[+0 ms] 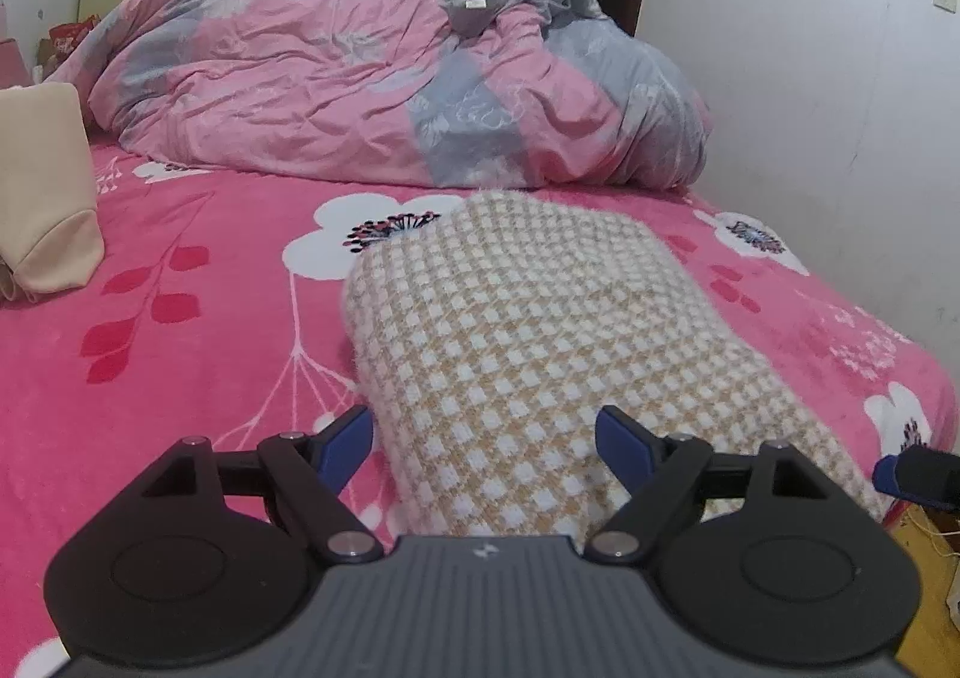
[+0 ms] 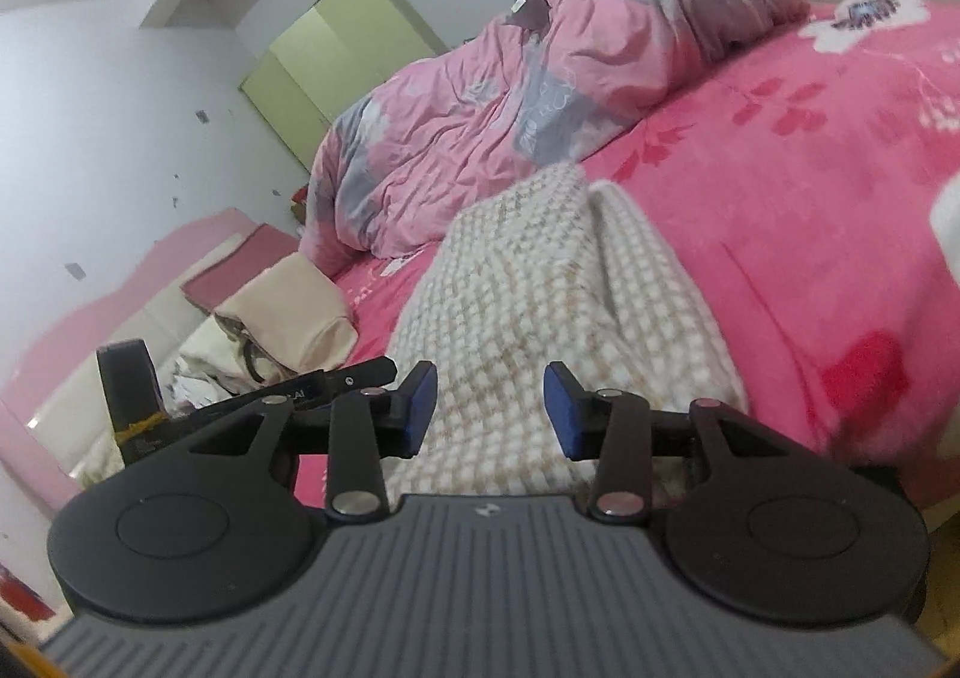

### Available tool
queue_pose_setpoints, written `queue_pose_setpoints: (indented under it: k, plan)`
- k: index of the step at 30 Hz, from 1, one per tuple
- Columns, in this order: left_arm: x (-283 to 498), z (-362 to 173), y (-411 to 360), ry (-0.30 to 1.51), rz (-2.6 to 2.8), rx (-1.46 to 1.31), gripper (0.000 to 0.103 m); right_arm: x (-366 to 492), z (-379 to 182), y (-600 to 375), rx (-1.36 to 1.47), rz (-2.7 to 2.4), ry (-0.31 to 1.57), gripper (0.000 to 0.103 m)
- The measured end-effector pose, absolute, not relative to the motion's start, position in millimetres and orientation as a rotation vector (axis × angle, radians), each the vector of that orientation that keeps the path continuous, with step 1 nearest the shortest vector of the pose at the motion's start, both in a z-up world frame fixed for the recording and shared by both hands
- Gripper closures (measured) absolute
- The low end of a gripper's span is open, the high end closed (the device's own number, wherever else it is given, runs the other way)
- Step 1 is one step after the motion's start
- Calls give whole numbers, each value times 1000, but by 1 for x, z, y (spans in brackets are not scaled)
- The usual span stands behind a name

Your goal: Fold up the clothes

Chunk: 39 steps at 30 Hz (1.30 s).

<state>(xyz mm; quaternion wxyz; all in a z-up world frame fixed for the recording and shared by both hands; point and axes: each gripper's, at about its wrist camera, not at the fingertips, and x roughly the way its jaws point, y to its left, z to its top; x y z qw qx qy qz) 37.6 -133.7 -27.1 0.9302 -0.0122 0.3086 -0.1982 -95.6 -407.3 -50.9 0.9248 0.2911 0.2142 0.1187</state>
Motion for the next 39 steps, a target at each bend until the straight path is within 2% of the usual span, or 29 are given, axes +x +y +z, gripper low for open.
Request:
queue_pose_setpoints:
  k: [4,6,11,16,29,33,39]
  plan:
    - [43,-29,-136,675,-374,-15,15,-89,-43,-397,521,192,452,63]
    - [44,-29,-137,688,-345,-5,8,-85,-39,-392,483,166,458,61]
    - [46,-29,-135,738,-292,-33,0,-76,-34,-386,400,92,480,51]
    - [49,-27,-136,768,-238,-28,0,-64,-33,-387,355,32,496,43]
    - [48,-25,-152,789,-165,30,0,-13,-20,-339,-30,85,447,43]
    - [48,-26,-155,793,-156,45,0,13,-44,-331,-138,90,531,44]
    - [49,-25,-157,794,-147,43,0,20,-43,-333,-137,112,558,44]
